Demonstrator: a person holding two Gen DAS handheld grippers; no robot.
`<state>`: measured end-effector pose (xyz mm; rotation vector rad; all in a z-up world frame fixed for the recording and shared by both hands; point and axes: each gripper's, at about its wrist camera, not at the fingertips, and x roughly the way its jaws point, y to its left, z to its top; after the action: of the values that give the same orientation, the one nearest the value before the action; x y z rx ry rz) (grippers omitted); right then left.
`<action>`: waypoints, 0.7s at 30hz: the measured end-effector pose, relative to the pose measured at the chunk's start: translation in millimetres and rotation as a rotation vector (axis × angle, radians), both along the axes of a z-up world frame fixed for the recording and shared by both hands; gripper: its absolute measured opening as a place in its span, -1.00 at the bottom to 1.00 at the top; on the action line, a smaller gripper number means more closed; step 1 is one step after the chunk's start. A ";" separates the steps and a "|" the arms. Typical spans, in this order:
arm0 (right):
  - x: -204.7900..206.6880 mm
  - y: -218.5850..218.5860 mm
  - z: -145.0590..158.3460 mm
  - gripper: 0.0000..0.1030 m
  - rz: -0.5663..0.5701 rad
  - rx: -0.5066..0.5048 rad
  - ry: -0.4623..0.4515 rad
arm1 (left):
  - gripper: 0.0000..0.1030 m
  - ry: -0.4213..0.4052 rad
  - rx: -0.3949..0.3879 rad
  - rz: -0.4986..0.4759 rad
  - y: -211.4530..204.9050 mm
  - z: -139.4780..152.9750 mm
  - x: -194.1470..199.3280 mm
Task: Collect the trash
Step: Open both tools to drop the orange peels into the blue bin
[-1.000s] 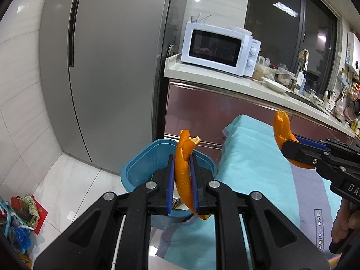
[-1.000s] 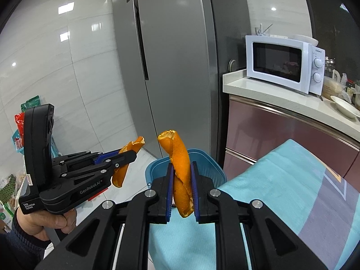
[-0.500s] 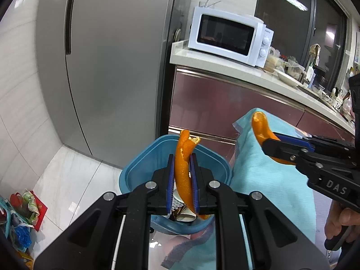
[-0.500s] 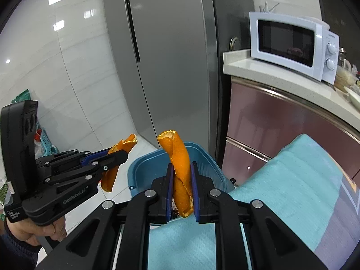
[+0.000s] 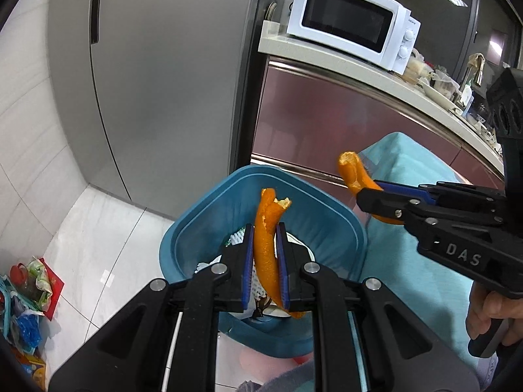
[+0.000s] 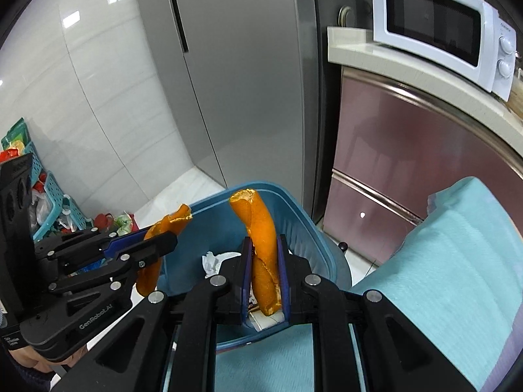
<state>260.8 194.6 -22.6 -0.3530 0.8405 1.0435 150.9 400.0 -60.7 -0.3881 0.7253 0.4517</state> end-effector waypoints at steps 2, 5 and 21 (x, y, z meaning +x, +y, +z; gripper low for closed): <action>3.4 5.6 -6.8 -0.75 0.001 -0.019 0.008 | -0.74 0.005 -0.007 0.000 2.4 -6.0 3.7; 4.7 12.0 -15.5 -0.75 0.008 -0.046 0.013 | -0.73 0.015 -0.015 -0.001 4.8 -14.2 10.5; 17.2 36.7 -48.6 -0.74 0.033 -0.185 0.076 | -0.73 0.103 -0.054 -0.009 10.6 -60.4 35.0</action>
<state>278.0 231.3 -71.2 -0.4870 1.0055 1.0175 185.9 410.6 -121.0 -0.4145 0.8402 0.4463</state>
